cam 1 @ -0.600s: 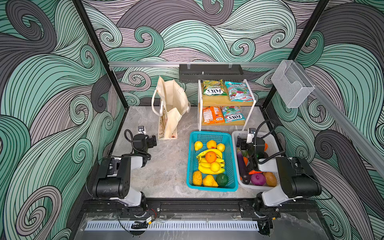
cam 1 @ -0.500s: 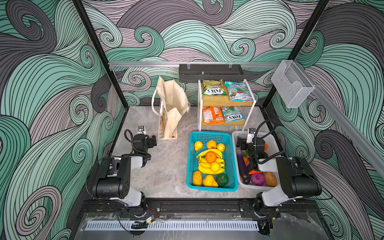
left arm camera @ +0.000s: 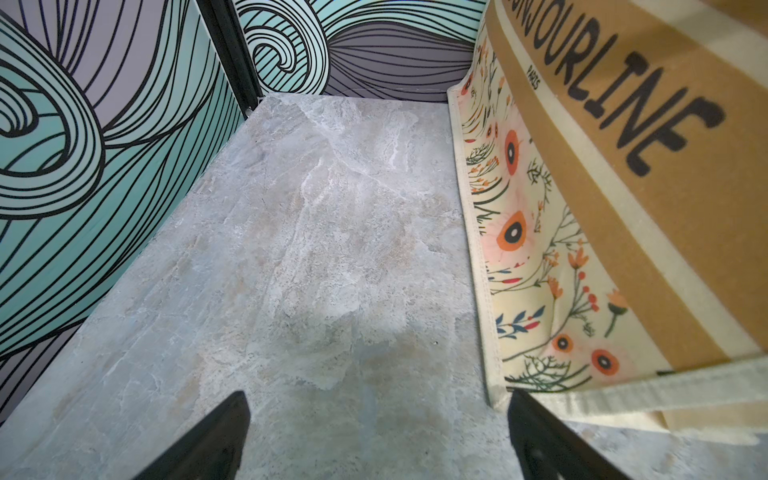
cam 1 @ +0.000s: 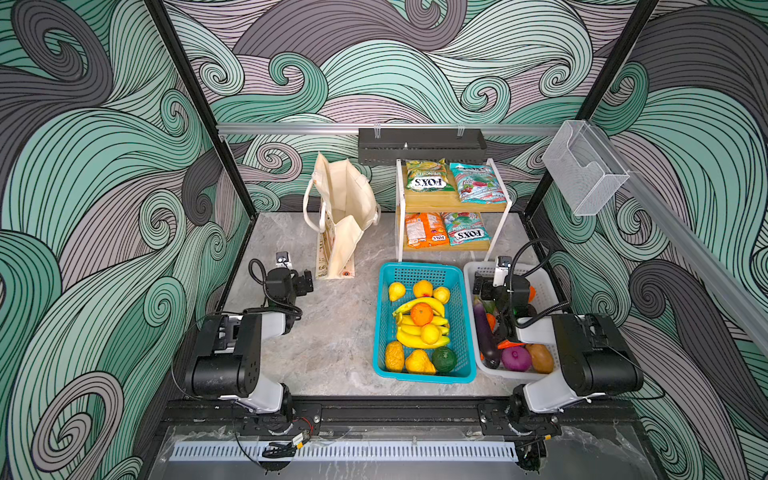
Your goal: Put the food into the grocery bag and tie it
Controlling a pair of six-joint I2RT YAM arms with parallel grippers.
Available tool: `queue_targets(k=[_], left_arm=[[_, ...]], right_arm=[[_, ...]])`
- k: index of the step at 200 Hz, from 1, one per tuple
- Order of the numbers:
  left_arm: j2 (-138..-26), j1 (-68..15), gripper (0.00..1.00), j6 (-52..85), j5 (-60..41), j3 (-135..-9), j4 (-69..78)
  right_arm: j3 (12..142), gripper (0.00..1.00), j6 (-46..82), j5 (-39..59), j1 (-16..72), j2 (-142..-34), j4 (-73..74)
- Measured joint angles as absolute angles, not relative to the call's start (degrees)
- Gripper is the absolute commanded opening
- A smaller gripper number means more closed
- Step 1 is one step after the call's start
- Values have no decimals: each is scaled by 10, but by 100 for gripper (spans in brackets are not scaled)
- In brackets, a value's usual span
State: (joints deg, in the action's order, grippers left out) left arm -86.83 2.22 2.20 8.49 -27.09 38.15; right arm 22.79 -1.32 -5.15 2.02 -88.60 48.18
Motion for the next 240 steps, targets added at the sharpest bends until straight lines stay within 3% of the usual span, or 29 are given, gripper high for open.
queue_targets(k=[240], left_arm=[[-866,22,99,30,90,-254,389]], right_arm=[[228,99,-13,-51,20,-884,482]])
